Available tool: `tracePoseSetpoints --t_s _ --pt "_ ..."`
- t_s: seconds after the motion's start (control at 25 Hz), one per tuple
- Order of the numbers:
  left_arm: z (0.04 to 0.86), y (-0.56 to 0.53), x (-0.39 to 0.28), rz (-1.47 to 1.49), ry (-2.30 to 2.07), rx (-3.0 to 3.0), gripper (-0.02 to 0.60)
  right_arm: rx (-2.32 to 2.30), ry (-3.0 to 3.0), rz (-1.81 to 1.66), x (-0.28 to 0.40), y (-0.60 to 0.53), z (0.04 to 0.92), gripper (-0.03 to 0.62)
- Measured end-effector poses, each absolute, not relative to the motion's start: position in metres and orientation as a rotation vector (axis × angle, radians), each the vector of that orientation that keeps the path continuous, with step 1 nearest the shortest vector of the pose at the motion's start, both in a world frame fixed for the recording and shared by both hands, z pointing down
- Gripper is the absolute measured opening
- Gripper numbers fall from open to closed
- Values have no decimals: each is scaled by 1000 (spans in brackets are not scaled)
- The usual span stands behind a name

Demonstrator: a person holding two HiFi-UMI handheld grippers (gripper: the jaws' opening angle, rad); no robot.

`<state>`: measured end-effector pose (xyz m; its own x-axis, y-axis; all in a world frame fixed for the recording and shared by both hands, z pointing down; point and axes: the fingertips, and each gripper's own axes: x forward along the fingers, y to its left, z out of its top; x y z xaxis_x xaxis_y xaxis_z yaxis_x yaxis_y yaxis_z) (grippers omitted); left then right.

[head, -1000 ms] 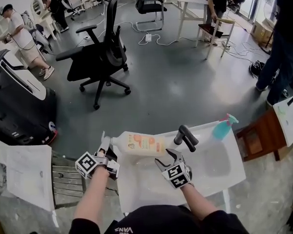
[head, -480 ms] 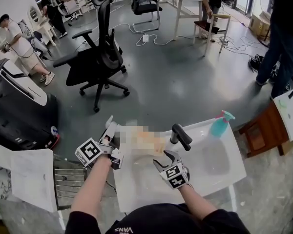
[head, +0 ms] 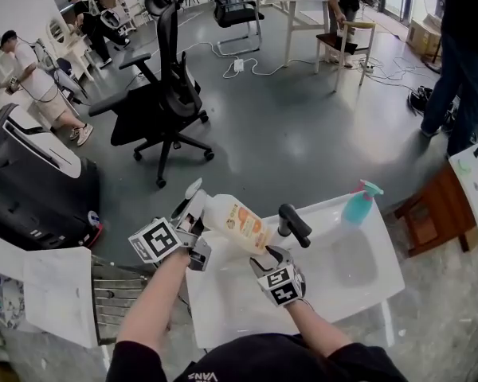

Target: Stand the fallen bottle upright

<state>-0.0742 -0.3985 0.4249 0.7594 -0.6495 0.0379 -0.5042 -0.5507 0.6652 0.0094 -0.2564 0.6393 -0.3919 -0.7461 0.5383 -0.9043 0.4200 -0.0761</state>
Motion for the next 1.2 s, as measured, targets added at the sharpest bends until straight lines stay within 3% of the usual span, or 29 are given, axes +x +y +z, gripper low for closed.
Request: tracePoseSetpoints --t_s 1.2 --pt "402 -357 7 -3 -669 2707 100 1232 -2337 658 -9 -249 653 227"
